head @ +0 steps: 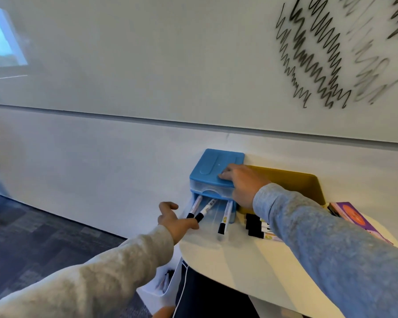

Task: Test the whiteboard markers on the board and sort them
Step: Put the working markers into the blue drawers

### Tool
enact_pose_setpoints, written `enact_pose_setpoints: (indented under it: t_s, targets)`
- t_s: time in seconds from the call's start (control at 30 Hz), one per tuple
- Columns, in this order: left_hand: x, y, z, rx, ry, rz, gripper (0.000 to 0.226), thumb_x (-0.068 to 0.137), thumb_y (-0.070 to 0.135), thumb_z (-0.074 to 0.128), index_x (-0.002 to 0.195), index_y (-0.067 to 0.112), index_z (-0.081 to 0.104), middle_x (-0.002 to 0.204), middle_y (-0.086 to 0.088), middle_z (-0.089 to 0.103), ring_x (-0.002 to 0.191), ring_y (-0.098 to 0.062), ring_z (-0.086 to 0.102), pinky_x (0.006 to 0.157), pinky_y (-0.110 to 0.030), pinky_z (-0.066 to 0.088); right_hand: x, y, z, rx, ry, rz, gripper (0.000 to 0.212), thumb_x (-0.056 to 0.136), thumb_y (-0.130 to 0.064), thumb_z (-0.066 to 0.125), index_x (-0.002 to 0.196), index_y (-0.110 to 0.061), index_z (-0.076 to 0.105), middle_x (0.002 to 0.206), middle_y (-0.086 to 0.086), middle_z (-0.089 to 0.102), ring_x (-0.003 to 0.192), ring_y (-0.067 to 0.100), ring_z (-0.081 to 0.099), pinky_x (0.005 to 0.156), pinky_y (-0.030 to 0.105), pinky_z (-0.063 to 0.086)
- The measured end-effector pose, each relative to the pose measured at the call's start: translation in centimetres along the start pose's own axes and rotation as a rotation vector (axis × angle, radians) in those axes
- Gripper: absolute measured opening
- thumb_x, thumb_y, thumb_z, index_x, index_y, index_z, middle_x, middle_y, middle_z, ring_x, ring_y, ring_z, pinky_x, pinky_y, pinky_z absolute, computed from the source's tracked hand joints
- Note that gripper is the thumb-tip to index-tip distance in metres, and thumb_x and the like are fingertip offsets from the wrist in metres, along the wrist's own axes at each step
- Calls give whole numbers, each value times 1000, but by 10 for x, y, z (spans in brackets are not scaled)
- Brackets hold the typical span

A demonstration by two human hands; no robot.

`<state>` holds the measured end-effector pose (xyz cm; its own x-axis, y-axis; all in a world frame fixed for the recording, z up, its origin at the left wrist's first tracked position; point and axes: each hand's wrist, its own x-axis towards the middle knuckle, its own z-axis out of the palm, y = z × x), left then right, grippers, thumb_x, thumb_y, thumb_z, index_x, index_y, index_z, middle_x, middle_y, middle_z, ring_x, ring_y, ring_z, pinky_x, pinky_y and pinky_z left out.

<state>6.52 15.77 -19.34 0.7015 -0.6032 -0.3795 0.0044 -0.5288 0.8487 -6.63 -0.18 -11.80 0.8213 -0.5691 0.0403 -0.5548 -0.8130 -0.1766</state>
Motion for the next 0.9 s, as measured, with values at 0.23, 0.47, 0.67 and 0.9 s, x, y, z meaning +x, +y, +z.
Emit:
enact_pose_setpoints:
  t_s: [0.23,0.47,0.67,0.9]
  targets:
    - [1,-3,-10,89,-100,9,72,71,17,74,124,26,26,126,-13,42,98,-28,50,71,-34,48,-1,-4,-2,-75,30,-36,55,91,-7,58,143,-25,53,136,-3,51,127,23,48,103,39,48]
    - [7,21,-22,862,161,697,38,83,50,64,116,41,46,116,11,38,106,-17,39,96,-39,43,1,-1,-13,-175,41,-156,42,96,-17,54,137,-22,56,132,1,51,120,24,49,100,41,46]
    - [20,41,-9,1197,20,825,29,89,54,60,104,30,65,96,9,55,94,-16,58,92,-36,47,-4,-12,-19,-252,-127,-402,20,98,-26,56,114,-27,66,107,-6,58,91,12,49,80,30,48]
    - [21,35,10,1260,59,881,25,93,44,54,100,23,65,89,4,63,78,-17,54,86,-35,52,10,-23,1,-399,-309,-464,17,94,-25,63,108,-30,71,100,-2,64,91,22,64,75,36,57]
